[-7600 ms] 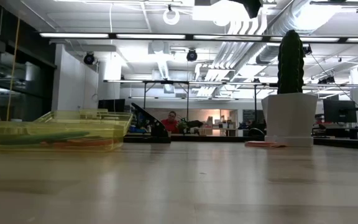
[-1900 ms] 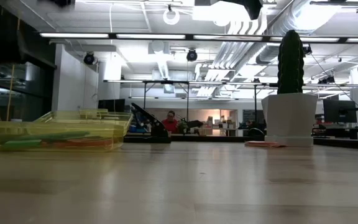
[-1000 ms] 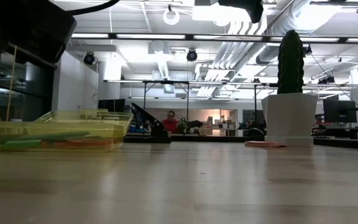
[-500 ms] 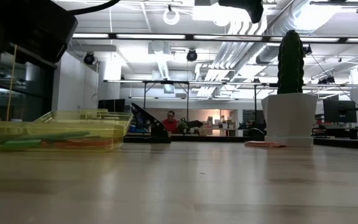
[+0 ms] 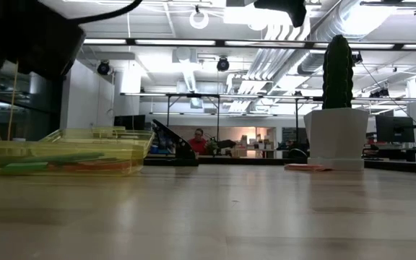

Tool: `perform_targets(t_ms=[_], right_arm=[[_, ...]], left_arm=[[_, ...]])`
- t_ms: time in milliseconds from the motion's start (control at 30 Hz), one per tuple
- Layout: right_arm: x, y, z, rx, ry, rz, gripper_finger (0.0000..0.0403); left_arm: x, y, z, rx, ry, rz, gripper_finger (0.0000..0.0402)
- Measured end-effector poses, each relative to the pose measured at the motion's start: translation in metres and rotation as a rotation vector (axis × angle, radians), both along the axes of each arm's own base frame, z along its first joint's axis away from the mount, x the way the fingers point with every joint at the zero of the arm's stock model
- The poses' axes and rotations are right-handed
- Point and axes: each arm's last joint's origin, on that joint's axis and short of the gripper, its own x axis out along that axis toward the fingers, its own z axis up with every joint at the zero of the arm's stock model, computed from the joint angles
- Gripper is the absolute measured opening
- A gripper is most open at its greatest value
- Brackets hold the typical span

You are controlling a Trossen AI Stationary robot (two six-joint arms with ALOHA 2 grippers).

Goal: Pack school essentials
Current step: Put the orange eraser into the yellow supply box

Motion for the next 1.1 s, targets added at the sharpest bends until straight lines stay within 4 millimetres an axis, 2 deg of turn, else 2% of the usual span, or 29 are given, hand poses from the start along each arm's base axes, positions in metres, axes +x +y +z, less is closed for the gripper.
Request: perform_targets(t_ms=[333,567,933,1100], right_arm=[[0.000,0.000,-0.001,0.001,0.013,-0.001,0.0158],[0.000,0.000,-0.002,0.000,0.022,-0.002,0.0158],[0.000,0.000,-0.002,-0.008,0.024,0.000,0.0158],[0.000,0.000,-0.002,-0.008,0.024,0.000,0.0158]], left_arm=[[0.003,-0.004,-0.018,-0.015,0.051,-0.011,0.0159],[0.002,-0.003,-0.019,0.008,0.056,-0.011,0.0157],[0.001,-0.002,-0.021,0.019,0.068,-0.016,0.0088],[0.001,-0.002,-0.019,0.021,0.064,-0.031,0.0074]])
